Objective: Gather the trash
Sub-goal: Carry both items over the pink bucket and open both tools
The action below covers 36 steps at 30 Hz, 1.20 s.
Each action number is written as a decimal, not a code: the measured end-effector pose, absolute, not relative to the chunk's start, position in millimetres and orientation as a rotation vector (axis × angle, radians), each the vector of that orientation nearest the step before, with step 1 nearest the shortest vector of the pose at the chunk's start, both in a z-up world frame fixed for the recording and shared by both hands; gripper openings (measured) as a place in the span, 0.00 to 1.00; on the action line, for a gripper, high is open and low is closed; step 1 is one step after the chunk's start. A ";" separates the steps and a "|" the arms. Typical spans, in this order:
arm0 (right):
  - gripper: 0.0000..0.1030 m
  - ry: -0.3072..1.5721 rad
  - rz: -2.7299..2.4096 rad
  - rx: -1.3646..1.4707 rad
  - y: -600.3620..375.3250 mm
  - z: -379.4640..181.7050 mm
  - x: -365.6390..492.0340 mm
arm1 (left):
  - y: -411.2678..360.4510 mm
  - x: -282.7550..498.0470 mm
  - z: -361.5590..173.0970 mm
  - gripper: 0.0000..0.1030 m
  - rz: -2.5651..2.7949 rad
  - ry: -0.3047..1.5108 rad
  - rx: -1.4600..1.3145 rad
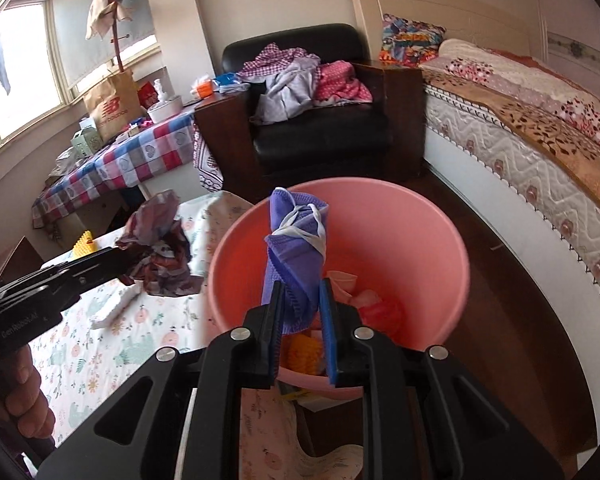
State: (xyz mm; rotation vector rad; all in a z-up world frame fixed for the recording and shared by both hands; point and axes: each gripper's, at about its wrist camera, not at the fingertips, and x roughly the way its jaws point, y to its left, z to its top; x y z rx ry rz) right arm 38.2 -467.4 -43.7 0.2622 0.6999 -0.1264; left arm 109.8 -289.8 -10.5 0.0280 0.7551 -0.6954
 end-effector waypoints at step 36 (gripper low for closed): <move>0.18 0.738 -0.201 0.292 -488.0 -62.3 49.1 | -319.4 111.6 -21.6 0.43 -0.743 0.788 0.040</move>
